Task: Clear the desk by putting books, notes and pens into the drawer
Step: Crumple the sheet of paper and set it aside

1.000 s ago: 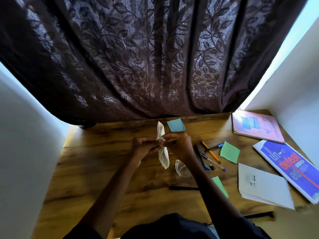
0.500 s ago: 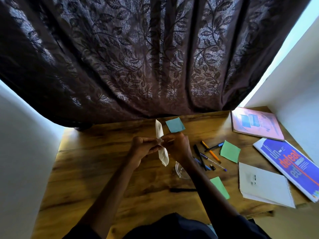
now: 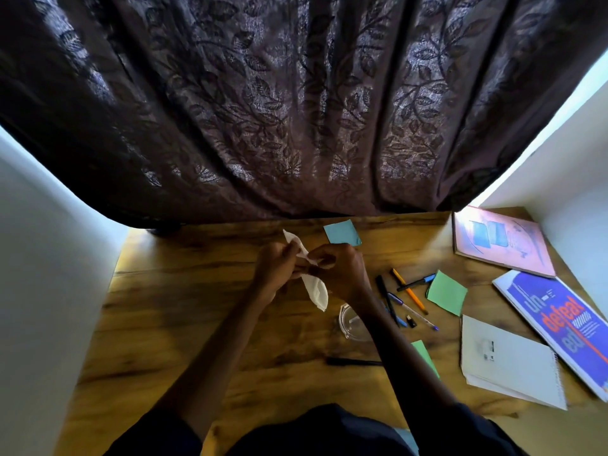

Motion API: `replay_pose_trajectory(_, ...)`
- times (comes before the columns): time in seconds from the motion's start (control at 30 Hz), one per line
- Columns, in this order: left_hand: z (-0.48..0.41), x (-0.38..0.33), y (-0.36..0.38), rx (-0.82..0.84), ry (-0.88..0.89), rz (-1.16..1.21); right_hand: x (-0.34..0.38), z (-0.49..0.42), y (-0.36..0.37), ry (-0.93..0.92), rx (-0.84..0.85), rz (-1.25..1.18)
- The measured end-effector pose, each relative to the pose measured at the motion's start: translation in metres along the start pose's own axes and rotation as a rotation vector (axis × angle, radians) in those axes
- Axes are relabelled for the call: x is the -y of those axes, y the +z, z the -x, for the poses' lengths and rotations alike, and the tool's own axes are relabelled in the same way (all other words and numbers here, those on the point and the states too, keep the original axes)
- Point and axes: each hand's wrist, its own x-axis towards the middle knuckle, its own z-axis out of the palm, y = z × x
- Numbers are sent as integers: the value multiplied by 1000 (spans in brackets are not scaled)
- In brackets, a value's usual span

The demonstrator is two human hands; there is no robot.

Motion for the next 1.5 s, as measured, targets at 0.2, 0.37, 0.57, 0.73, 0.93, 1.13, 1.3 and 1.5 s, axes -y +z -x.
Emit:
replay_pose_trajectory(0.2,-10,-8,-1,-75,186,-249,-8,-19,-12,-104,11,51)
replay_pose_trajectory(0.37,-21,4,-4,-25,213,-215,-16,-30,-12,-19,-25,134)
replay_pose_trajectory(0.57,-26,39,-22,-97,140,-396,-23,-36,-20,46,7,217)
replay_pose_trajectory(0.73,-27,70,-24,-43,11,-561,-31,-41,-18,-8,132,222)
replay_pose_trajectory(0.93,-26,81,-19,-25,-41,-601,-32,-38,-9,-44,187,184)
replay_pose_trajectory(1.13,-30,84,-21,54,-49,-573,-30,-35,-17,-71,131,174)
replay_pose_trajectory(1.3,-33,75,-10,177,141,-620,-39,-30,-7,-54,147,165)
replay_pose_trajectory(1.5,-50,81,-2,185,298,-704,-43,-28,7,-15,140,185)
